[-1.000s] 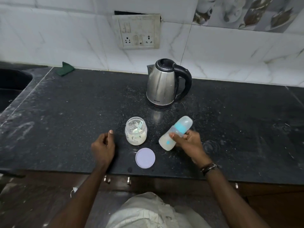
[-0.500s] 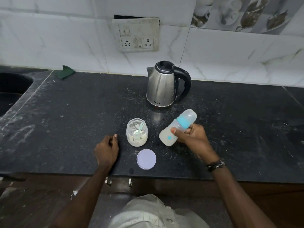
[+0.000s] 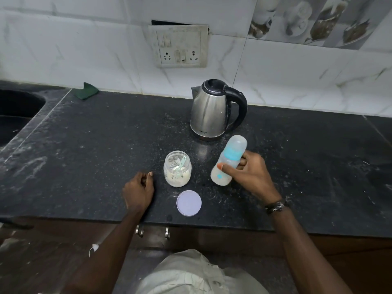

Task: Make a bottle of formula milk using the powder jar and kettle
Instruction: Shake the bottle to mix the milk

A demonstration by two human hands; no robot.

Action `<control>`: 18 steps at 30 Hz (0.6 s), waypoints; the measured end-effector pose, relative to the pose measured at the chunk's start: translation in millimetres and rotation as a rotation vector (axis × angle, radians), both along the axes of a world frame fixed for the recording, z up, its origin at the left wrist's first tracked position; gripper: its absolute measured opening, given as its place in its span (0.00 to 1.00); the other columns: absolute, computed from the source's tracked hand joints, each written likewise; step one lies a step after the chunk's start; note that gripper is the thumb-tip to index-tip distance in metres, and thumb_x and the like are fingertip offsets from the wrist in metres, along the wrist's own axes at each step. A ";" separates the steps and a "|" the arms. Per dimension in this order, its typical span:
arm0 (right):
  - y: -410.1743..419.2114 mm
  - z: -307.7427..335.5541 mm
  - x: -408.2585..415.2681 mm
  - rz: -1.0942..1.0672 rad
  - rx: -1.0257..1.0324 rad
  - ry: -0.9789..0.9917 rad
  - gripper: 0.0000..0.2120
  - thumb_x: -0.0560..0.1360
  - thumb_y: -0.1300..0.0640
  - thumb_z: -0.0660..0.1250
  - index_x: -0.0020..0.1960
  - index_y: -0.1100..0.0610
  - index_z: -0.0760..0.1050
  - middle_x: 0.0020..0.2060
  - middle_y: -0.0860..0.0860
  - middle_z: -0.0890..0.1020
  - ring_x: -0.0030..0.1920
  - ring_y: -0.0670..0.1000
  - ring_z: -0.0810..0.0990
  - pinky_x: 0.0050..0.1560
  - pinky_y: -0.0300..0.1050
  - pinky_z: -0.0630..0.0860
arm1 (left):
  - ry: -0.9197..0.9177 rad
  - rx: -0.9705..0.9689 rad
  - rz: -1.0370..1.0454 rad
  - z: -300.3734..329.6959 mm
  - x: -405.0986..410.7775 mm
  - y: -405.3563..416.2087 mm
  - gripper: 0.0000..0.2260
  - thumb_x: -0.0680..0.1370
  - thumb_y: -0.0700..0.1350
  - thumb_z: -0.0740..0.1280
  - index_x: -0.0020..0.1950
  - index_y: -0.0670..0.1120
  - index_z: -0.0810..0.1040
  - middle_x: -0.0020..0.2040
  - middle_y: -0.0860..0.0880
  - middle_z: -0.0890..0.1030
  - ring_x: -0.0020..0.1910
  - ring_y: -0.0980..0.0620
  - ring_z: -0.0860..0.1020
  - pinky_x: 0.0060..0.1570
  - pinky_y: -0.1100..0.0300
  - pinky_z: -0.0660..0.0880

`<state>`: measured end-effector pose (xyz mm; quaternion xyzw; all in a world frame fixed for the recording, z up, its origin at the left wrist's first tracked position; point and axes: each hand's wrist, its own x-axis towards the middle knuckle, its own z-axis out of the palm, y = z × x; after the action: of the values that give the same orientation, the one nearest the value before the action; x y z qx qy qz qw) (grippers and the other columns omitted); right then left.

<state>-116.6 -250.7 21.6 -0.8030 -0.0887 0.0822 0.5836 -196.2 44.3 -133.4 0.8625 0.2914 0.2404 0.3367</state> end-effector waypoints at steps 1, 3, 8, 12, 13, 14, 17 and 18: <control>-1.4 1.7 0.5 0.021 -0.007 0.020 0.17 0.67 0.56 0.80 0.54 0.57 0.82 0.45 0.49 0.87 0.46 0.46 0.86 0.44 0.40 0.82 | 0.003 0.000 -0.002 -0.4 -0.5 0.0 0.15 0.82 0.49 0.67 0.38 0.43 0.77 0.29 0.46 0.77 0.28 0.43 0.76 0.33 0.56 0.68; -1.1 0.1 0.0 0.053 0.088 0.045 0.14 0.69 0.61 0.78 0.53 0.59 0.82 0.45 0.52 0.87 0.47 0.50 0.87 0.44 0.41 0.82 | 0.004 -0.002 -0.008 1.1 0.2 0.2 0.13 0.82 0.47 0.68 0.39 0.43 0.78 0.29 0.48 0.76 0.29 0.43 0.77 0.33 0.56 0.67; 0.2 6.7 2.0 0.092 0.049 0.094 0.12 0.69 0.61 0.78 0.52 0.58 0.82 0.45 0.51 0.87 0.46 0.48 0.87 0.44 0.41 0.82 | 0.014 0.000 0.006 1.1 0.9 -0.8 0.08 0.81 0.44 0.68 0.45 0.41 0.82 0.32 0.45 0.79 0.30 0.46 0.75 0.35 0.56 0.68; -3.4 9.2 3.7 -0.144 0.331 0.127 0.09 0.74 0.60 0.73 0.53 0.59 0.80 0.45 0.54 0.87 0.44 0.49 0.87 0.40 0.41 0.83 | 0.005 -0.007 0.002 1.8 2.3 -0.1 0.08 0.81 0.44 0.68 0.46 0.41 0.82 0.33 0.43 0.81 0.30 0.46 0.76 0.35 0.56 0.68; -2.4 11.3 3.9 -0.187 0.348 0.129 0.08 0.74 0.59 0.72 0.53 0.59 0.80 0.45 0.53 0.87 0.43 0.48 0.87 0.40 0.41 0.83 | 0.003 -0.008 0.006 0.8 1.5 -0.4 0.08 0.81 0.44 0.68 0.45 0.41 0.82 0.33 0.43 0.81 0.30 0.45 0.77 0.35 0.56 0.69; -1.3 13.1 3.7 -0.154 0.307 0.135 0.08 0.74 0.60 0.72 0.53 0.59 0.80 0.44 0.52 0.87 0.42 0.48 0.87 0.38 0.40 0.82 | 0.001 -0.010 0.009 -0.3 1.0 -0.5 0.08 0.81 0.44 0.68 0.45 0.41 0.81 0.33 0.44 0.81 0.30 0.44 0.77 0.35 0.56 0.69; -1.2 11.8 4.2 -0.095 0.262 0.142 0.10 0.73 0.61 0.73 0.53 0.61 0.81 0.41 0.50 0.87 0.41 0.47 0.87 0.37 0.37 0.81 | -0.003 -0.024 0.008 2.1 1.9 0.0 0.09 0.81 0.45 0.69 0.45 0.41 0.81 0.32 0.46 0.80 0.30 0.44 0.78 0.35 0.56 0.70; -0.3 13.0 5.3 -0.178 0.323 0.137 0.11 0.74 0.58 0.73 0.54 0.61 0.81 0.42 0.51 0.87 0.42 0.48 0.87 0.37 0.38 0.81 | -0.007 -0.030 0.009 3.2 2.2 -0.3 0.09 0.81 0.45 0.69 0.44 0.41 0.81 0.32 0.46 0.79 0.30 0.44 0.77 0.35 0.56 0.69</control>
<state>-111.3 -251.0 34.5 -0.6962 0.0105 0.0696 0.7144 -194.0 44.0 -130.2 0.8552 0.2977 0.2405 0.3495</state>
